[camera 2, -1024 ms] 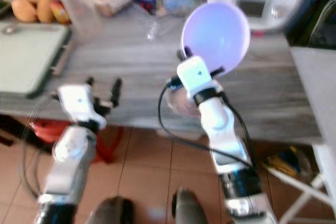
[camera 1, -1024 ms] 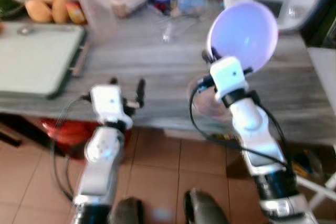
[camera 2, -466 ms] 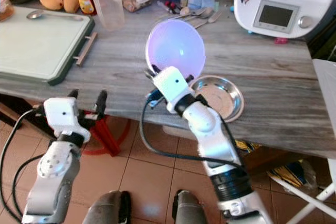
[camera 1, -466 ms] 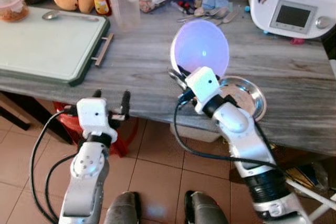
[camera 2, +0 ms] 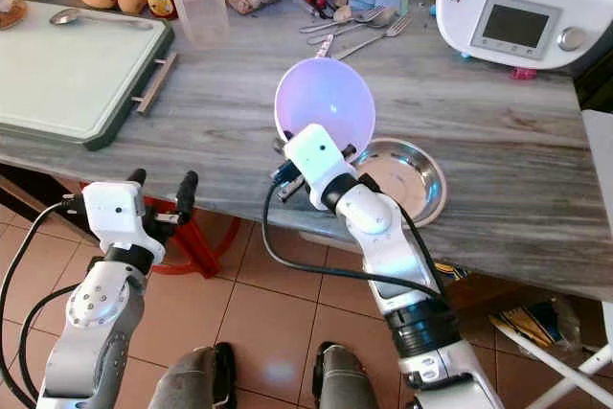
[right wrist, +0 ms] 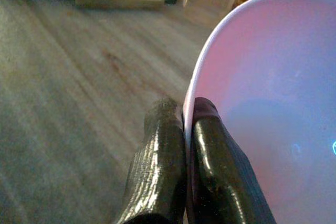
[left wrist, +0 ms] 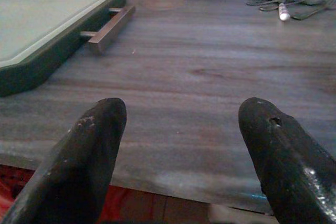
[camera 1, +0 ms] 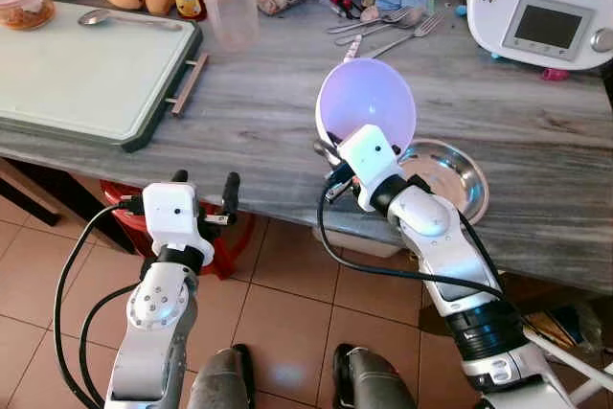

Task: Setting the table

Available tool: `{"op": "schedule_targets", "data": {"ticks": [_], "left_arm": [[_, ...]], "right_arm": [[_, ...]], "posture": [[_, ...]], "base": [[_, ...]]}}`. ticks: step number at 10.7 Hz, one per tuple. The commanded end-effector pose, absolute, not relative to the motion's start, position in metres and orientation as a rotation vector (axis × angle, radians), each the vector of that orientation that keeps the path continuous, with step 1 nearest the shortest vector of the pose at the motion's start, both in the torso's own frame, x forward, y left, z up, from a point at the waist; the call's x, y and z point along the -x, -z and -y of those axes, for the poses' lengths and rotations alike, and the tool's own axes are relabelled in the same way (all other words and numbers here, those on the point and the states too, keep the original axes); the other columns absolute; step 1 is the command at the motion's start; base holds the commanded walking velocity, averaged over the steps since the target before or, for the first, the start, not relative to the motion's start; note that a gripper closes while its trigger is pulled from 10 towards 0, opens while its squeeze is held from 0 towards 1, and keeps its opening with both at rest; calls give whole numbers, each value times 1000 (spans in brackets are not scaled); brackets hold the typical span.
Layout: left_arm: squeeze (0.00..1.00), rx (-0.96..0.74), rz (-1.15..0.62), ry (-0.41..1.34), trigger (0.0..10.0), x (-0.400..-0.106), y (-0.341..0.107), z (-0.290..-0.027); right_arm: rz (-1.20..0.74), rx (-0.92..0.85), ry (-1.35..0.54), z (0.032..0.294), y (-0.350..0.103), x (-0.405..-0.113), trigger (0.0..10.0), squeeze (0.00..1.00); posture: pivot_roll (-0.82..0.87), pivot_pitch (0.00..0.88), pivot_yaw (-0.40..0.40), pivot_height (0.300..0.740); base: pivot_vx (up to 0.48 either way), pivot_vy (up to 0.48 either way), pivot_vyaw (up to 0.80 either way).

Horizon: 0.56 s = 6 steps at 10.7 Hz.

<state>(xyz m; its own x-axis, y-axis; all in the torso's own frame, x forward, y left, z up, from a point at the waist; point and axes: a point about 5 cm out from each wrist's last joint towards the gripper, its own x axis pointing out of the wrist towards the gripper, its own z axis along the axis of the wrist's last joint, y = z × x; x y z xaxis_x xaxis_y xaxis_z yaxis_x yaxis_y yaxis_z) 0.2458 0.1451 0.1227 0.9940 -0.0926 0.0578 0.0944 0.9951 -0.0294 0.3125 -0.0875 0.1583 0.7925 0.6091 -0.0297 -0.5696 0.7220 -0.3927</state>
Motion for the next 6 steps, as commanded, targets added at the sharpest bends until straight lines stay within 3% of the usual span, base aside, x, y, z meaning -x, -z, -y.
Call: {"op": "schedule_targets", "data": {"ticks": [1, 2, 3, 6], "left_arm": [[0, 31, 60, 107, 10000, -245, -125, -144], [0, 30, 58, 107, 10000, -246, -124, -144], [0, 28, 53, 114, 10000, -247, -124, -142], [0, 25, 39, 115, 10000, -248, -122, -142]], "right_arm": [[92, 413, -672, 87, -157, -313, 10000, 0], [89, 411, -672, 87, -157, -313, 10000, 329], [94, 410, -667, 87, -158, -314, 10000, 1000], [100, 427, -657, 88, -159, -315, 10000, 1000]], "posture": [[1, 207, 3, 740], [1, 206, 4, 740], [0, 206, 7, 740], [-1, 206, 7, 740]], "base": [[0, 0, 0], [0, 0, 0], [0, 0, 0], [0, 0, 0]]}}
